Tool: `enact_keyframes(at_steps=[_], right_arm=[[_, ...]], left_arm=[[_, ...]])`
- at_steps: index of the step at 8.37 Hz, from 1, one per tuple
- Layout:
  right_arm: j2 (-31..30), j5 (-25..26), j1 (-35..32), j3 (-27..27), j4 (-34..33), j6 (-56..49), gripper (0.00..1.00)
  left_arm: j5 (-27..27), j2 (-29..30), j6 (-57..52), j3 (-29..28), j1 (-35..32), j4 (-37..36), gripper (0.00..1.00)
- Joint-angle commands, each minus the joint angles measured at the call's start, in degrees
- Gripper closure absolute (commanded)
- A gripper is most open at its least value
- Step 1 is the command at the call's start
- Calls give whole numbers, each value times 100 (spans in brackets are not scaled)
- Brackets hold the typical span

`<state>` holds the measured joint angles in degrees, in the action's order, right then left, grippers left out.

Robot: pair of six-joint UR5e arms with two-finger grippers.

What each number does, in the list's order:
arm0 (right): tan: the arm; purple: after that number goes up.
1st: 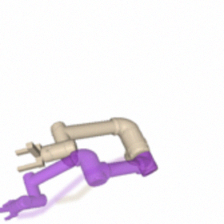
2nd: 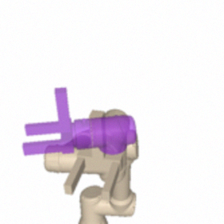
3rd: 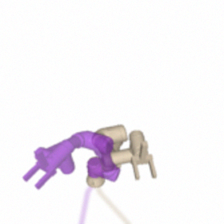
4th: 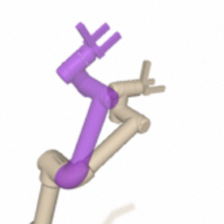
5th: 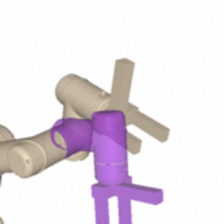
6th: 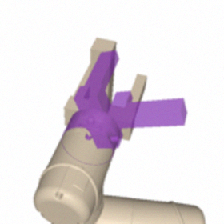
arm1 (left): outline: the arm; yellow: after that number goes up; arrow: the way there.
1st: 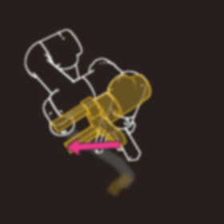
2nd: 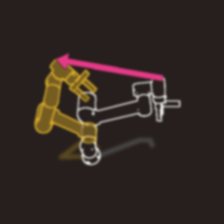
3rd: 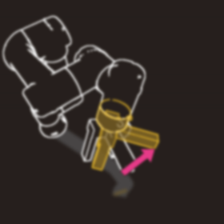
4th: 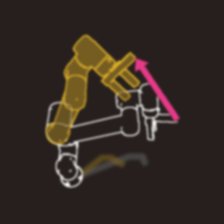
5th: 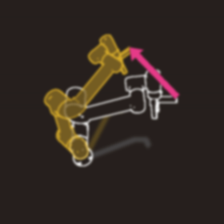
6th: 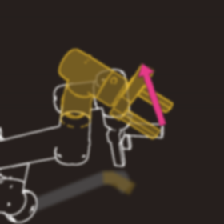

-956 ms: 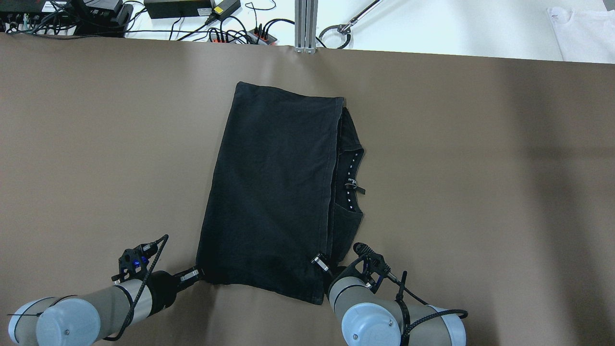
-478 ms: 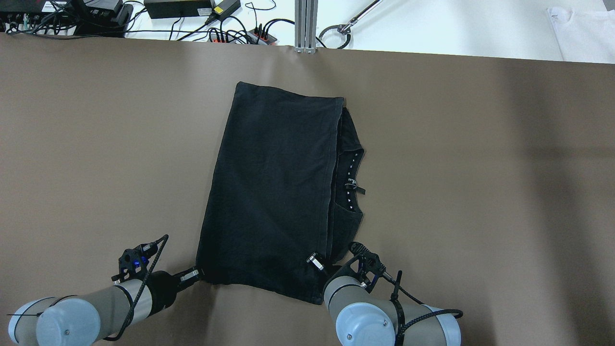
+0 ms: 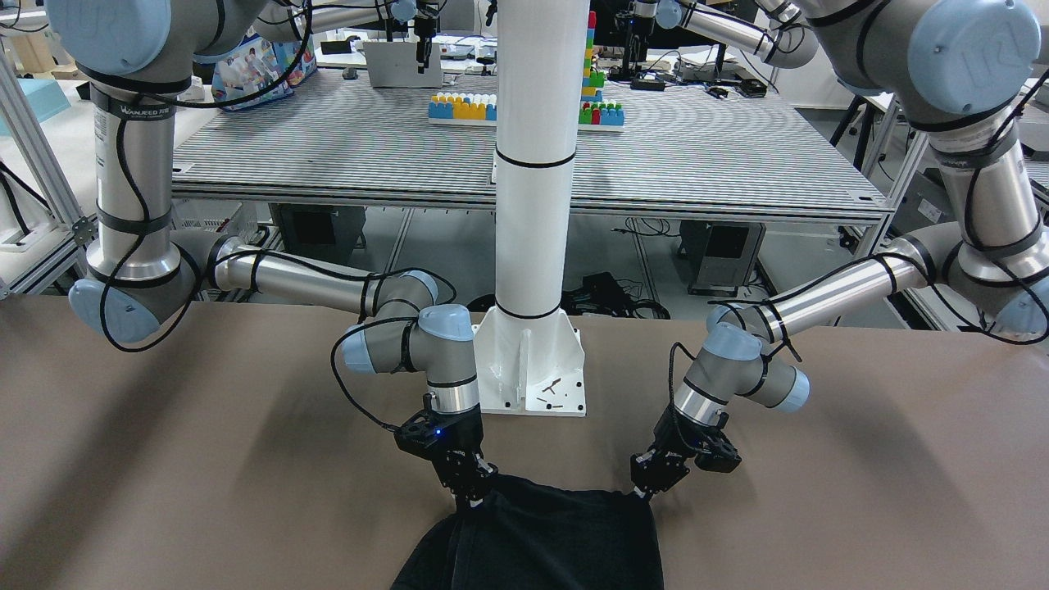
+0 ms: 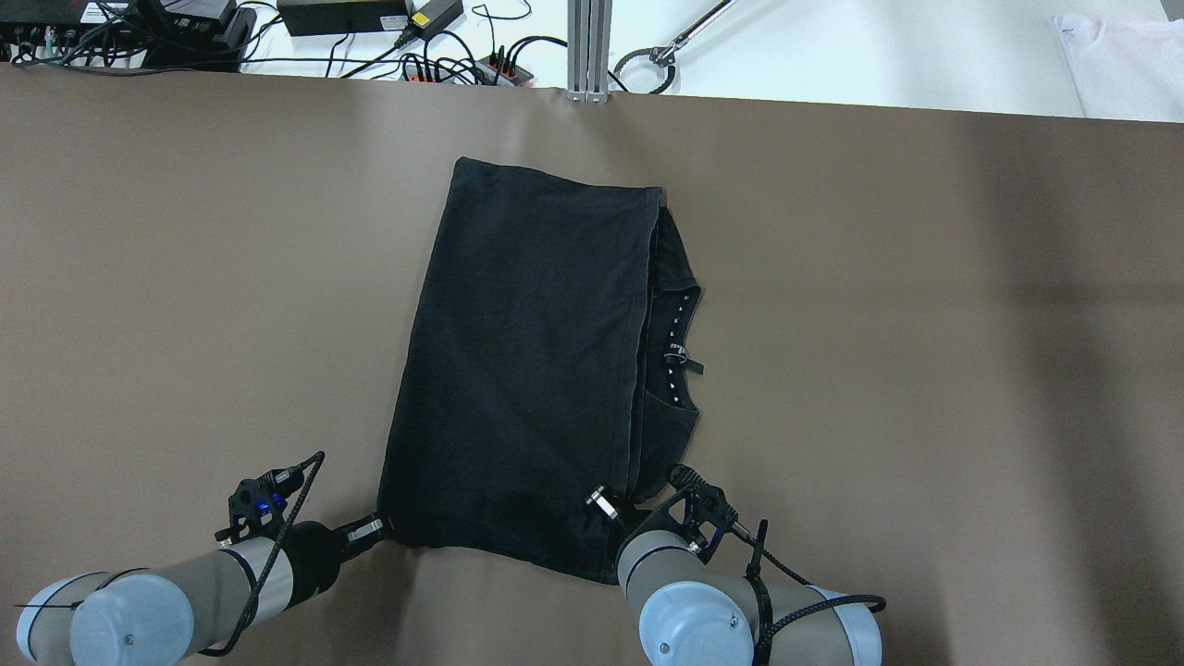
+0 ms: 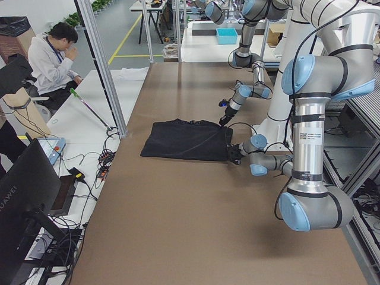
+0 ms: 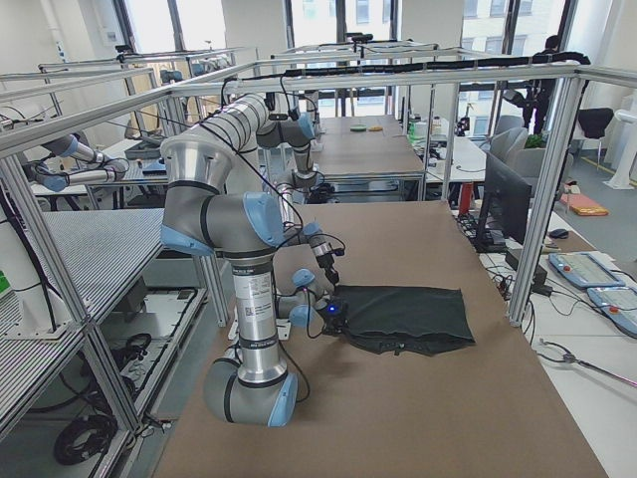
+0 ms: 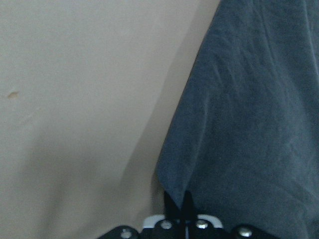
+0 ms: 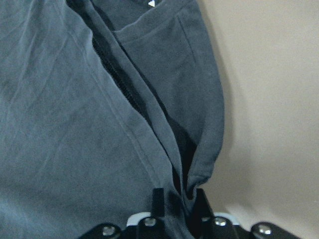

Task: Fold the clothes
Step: 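Grasp the near corners of the folded shirt with both grippers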

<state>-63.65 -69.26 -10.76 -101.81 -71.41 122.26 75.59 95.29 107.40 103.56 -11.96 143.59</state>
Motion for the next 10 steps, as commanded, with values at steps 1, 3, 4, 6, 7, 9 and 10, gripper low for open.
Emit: enact_keyframes(at_steps=[1, 3, 4, 6, 7, 9, 10], right_arm=[[2, 1, -14, -23, -4, -9, 100], [2, 1, -40, -76, -4, -26, 100], [-33, -8, -49, -154, -13, -79, 100], [-94, -52, -41, -618, -423, -105, 100], [-260, -61, 90, -1125, -818, -105, 100], [-534, -70, 460, -2373, -1766, -105, 100], [-500, -104, 478, -2683, -2075, -132, 100]], left_arm=[[0, 25, -9, 15, 0, 2, 100], [8, 51, -44, 68, 0, 2, 100], [17, 129, -44, 94, 0, 2, 100], [43, 96, -44, 539, 9, -6, 100], [9, -183, -44, 891, 331, -7, 100], [52, -1095, -61, 2180, 588, -24, 100], [218, -1170, -131, 2551, 511, -268, 100]])
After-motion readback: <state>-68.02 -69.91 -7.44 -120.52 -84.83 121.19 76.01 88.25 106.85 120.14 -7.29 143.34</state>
